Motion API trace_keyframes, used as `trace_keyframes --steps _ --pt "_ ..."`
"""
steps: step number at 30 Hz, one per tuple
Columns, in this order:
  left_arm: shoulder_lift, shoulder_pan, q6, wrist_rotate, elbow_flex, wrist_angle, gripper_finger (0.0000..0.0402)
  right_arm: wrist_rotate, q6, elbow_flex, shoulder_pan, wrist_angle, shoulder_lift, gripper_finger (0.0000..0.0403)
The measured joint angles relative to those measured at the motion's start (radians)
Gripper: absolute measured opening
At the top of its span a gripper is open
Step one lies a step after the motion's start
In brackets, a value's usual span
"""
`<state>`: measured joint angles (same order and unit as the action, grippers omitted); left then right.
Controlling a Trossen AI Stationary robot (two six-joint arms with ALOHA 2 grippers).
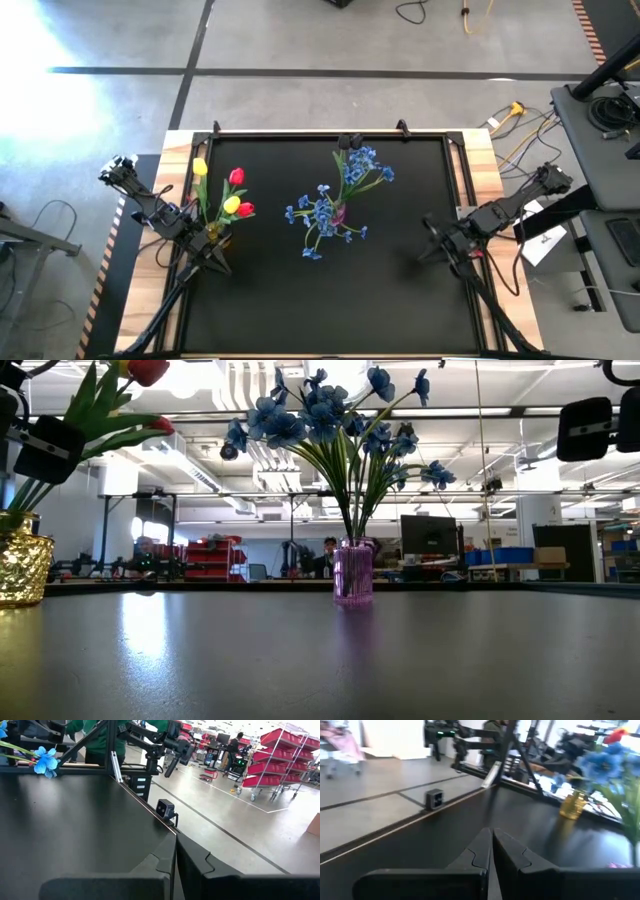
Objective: Sort flowers into vase by color
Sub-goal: Return to Home Position
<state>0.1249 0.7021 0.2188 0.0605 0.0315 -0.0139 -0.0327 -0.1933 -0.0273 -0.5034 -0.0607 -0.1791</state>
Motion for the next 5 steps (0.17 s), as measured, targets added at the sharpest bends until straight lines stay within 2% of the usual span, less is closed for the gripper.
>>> trace_keyframes --steps 5 --pt "0.000 0.000 0.000 0.000 0.000 0.000 0.0000 0.042 0.049 0.000 0.000 -0.001 0.001 0.0013"
